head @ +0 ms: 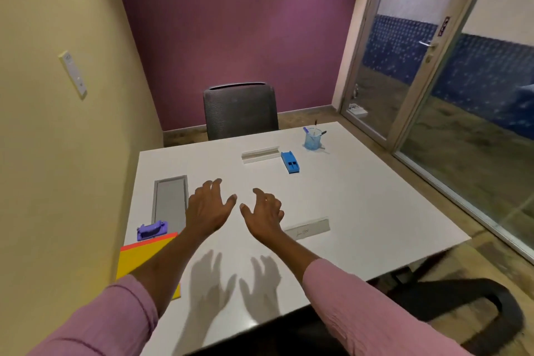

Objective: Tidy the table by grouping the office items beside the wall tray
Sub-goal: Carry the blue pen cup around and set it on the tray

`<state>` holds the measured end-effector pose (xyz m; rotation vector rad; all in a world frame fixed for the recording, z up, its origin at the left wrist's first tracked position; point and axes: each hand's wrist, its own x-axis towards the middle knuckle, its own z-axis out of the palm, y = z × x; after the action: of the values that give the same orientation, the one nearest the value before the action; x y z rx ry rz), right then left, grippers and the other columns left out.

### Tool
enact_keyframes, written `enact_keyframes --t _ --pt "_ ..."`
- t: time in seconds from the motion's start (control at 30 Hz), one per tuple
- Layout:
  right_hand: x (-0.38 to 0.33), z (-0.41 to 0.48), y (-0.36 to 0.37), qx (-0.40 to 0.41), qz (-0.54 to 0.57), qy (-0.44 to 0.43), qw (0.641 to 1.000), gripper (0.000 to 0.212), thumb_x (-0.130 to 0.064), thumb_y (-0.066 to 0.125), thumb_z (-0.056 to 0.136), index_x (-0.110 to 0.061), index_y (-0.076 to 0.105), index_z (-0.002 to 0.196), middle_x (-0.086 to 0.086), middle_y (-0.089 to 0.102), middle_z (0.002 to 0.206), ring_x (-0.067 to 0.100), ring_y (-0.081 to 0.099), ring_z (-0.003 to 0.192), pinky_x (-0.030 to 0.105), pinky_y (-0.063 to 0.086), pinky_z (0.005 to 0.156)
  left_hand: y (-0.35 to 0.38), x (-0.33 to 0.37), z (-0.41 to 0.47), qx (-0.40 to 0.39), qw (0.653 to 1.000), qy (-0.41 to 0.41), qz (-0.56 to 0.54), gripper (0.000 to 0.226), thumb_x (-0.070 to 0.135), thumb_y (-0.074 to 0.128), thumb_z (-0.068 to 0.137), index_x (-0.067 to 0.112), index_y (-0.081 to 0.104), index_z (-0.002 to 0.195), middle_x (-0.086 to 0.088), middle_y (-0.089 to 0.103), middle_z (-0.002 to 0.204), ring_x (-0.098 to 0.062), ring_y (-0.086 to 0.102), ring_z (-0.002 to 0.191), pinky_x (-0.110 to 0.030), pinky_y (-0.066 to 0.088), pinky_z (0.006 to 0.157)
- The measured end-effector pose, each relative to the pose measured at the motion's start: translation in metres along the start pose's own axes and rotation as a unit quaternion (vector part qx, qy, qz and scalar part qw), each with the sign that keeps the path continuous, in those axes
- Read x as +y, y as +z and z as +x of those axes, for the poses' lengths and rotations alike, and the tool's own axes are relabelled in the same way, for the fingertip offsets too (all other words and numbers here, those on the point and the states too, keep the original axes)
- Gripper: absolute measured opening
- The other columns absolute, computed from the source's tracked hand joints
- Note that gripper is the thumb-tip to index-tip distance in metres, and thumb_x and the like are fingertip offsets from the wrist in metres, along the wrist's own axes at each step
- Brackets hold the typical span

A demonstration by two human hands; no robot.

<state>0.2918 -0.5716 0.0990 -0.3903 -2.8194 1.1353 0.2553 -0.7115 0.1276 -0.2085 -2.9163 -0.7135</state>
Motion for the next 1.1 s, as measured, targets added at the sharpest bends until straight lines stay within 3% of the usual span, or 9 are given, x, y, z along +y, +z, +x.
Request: enact_keyframes --t 0.27,0.47,0.73,0.93,1.1 --pt "0.054 -0.052 -0.104 0.087 -0.011 0.048 0.995 0.06 -0.052 0.05 0.091 -0.029 0.03 0.143 0.008 0.035 0.146 0.027 0.031 0.133 0.044 0.03 0.106 0.006 0.128 -0.046 -0.027 0.998 0.063 0.012 0.07 0.063 0.044 0.089 0.022 0.033 0.144 -0.007 0.036 0.153 -0.031 0.038 0.137 -0.049 0.033 0.111" --pt "0.121 -0.077 -0.188 0.137 -0.01 0.059 0.989 0.059 -0.05 0.05 0.092 -0.027 0.031 0.143 0.009 0.036 0.145 0.027 0.032 0.131 0.043 0.031 0.104 0.044 0.226 -0.064 -0.039 0.991 0.125 0.019 0.072 0.067 0.041 0.088 0.021 0.036 0.143 -0.008 0.044 0.148 -0.029 0.046 0.13 -0.045 0.038 0.105" --pt "0.255 -0.088 -0.318 0.169 -0.055 0.067 0.982 0.063 -0.052 0.047 0.092 -0.025 0.026 0.145 0.013 0.032 0.149 0.031 0.027 0.133 0.046 0.029 0.104 0.132 0.383 -0.085 -0.058 0.977 0.204 0.026 0.071 0.064 0.043 0.088 0.019 0.038 0.142 -0.01 0.045 0.147 -0.03 0.046 0.129 -0.048 0.037 0.105" --pt "0.362 -0.081 -0.432 0.176 -0.136 0.082 0.971 0.072 -0.056 0.047 0.091 -0.024 0.018 0.149 0.013 0.021 0.155 0.033 0.024 0.137 0.048 0.028 0.107 0.203 0.515 -0.099 -0.075 0.966 0.243 0.037 0.073 0.063 0.039 0.089 0.018 0.031 0.146 -0.009 0.034 0.154 -0.036 0.029 0.141 -0.051 0.026 0.113" --pt "0.444 -0.071 -0.509 0.197 -0.149 0.113 0.962 0.074 -0.051 0.05 0.09 -0.024 0.016 0.15 0.013 0.022 0.155 0.034 0.025 0.137 0.05 0.028 0.107 0.252 0.607 -0.099 -0.1 0.953 0.282 0.035 0.073 0.062 0.038 0.086 0.017 0.033 0.143 -0.01 0.039 0.151 -0.037 0.033 0.137 -0.052 0.031 0.11"
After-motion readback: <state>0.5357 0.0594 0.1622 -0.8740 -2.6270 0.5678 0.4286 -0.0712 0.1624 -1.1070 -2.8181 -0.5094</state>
